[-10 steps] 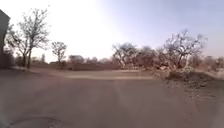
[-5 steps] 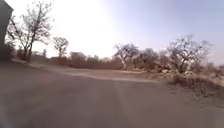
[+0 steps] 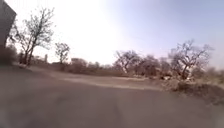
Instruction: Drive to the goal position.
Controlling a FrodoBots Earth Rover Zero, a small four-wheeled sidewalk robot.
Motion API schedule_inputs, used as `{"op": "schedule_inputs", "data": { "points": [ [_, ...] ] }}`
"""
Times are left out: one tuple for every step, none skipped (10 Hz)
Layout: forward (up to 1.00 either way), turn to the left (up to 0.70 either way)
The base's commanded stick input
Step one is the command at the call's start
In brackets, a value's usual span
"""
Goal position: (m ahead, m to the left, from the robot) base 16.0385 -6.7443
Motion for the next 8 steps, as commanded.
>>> {"op": "schedule_inputs", "data": {
  "points": [
    [0.7,0.0],
    [0.7,0.0],
    [0.7,0.0],
    [0.7,0.0],
    [0.7,0.0],
    [0.7,0.0],
    [0.7,0.0],
    [0.7,0.0]
  ]
}}
